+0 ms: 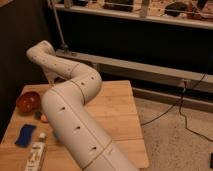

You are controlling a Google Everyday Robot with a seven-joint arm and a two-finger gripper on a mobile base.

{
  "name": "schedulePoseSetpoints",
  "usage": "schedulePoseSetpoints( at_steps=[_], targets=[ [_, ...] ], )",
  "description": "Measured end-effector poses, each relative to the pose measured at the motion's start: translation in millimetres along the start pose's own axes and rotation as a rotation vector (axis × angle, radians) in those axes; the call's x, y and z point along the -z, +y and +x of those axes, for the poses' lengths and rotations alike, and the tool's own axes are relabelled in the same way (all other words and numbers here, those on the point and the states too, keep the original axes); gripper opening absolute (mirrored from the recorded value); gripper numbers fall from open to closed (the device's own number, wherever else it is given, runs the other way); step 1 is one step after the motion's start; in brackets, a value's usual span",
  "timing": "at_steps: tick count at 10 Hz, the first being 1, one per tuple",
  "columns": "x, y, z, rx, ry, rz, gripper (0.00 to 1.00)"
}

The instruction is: Push the ceramic bowl across the table

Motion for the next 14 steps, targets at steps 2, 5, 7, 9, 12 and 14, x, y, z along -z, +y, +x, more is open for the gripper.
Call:
schedulePoseSetpoints(
  at_steps=[2, 5, 7, 9, 12, 14],
  targets=[
    [-6.2, 12.2, 0.0, 0.035, 0.010, 0.005, 0.43],
    [-7.6, 34.8, -2.5, 0.098, 0.012, 0.018, 0.10],
    [-9.1, 42.4, -4.1, 0.117, 0.010, 0.038, 0.00],
    [-10.3, 49.9, -5.3, 0.124, 0.008, 0.034, 0.00],
    [-10.8, 64.5, -7.5, 0.131, 0.003, -0.002, 0.00],
    [-10.2, 69.0, -8.7, 0.132, 0.000, -0.016, 0.00]
  ],
)
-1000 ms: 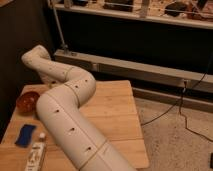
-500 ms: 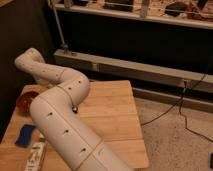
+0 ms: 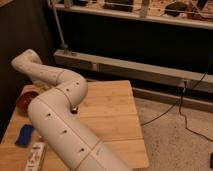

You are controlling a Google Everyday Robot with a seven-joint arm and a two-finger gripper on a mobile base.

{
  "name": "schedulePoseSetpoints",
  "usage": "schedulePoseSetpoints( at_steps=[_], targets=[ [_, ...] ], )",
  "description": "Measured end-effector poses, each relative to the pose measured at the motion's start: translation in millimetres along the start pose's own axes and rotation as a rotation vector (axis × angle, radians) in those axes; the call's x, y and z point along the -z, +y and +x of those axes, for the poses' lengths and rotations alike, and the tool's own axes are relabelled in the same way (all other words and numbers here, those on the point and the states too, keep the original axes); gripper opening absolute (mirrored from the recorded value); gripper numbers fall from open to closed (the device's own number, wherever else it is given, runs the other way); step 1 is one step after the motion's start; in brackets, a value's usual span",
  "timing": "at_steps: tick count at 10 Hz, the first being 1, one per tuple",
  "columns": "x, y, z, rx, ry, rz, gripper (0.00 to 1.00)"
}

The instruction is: Push the ceramic bowl across the table

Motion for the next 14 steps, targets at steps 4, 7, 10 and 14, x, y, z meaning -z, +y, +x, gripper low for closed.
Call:
schedulePoseSetpoints(
  at_steps=[4, 7, 10, 14],
  targets=[
    [-1.5, 0.0, 1.5, 0.002, 0.011, 0.001, 0.00],
    [-2.0, 8.4, 0.5, 0.019, 0.016, -0.007, 0.00],
    [-3.2, 22.5, -0.4, 0.042, 0.024, -0.025, 0.00],
    [5.1, 69.7, 6.5, 0.094, 0.061, -0.166, 0.00]
  ],
)
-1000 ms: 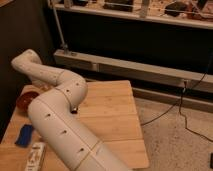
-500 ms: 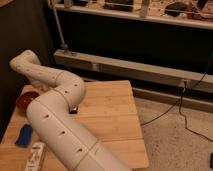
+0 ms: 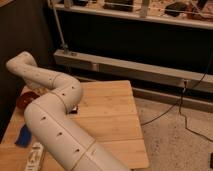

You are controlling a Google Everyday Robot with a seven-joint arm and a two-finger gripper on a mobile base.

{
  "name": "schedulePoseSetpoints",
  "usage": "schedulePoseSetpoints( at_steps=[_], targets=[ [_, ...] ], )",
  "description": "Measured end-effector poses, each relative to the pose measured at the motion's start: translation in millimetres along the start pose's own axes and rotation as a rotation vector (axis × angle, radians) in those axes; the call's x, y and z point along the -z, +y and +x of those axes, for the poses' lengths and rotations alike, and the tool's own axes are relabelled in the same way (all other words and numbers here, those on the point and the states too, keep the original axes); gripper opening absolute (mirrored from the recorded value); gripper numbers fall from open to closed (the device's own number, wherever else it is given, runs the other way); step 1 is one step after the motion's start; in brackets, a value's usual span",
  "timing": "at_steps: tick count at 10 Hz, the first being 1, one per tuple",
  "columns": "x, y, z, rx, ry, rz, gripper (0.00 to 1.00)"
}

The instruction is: Push the ceramic bowl across the table

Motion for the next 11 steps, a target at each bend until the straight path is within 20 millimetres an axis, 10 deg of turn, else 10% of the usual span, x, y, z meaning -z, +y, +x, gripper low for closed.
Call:
schedulePoseSetpoints(
  at_steps=[6, 11],
  targets=[
    [39.3, 76.2, -0.4, 0.194, -0.011, -0.131, 0.00],
    [45.4, 2.8, -26.5, 0.074, -0.163, 0.028, 0.00]
  ],
)
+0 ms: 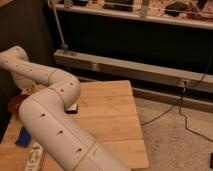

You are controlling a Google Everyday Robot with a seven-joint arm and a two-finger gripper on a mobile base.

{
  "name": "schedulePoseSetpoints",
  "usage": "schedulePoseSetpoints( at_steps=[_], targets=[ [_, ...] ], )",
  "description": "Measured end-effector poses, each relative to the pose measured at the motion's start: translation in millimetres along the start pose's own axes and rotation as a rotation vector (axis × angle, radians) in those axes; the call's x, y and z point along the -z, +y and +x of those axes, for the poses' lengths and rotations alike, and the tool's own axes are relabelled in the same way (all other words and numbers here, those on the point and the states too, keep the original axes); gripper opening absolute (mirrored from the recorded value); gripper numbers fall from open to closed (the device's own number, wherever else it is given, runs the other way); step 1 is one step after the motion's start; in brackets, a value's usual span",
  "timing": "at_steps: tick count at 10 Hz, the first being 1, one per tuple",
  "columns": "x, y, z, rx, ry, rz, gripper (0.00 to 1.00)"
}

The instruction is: Push the ceramic bowl across the table

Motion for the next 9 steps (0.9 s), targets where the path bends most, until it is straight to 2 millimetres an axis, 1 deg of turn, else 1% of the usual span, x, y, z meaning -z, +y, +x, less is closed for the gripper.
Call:
schedulePoseSetpoints(
  at_steps=[1, 2, 3, 5, 7, 9],
  targets=[
    [-0.1, -6.6, -2.8, -0.014, -0.033, 0.006, 0.00],
    [-2.6, -12.5, -0.4, -0.031, -0.074, 0.004, 0.00],
    [-5.5, -14.5, 4.6, -0.039, -0.092, 0.002, 0.00],
    [-17.5, -21.6, 24.4, -0.055, -0.097, 0.009, 0.00],
    [-29.5, -28.7, 39.1, -0.066, -0.086, 0.028, 0.00],
    [-35.2, -30.6, 41.6, -0.066, -0.079, 0.055, 0.00]
  ],
)
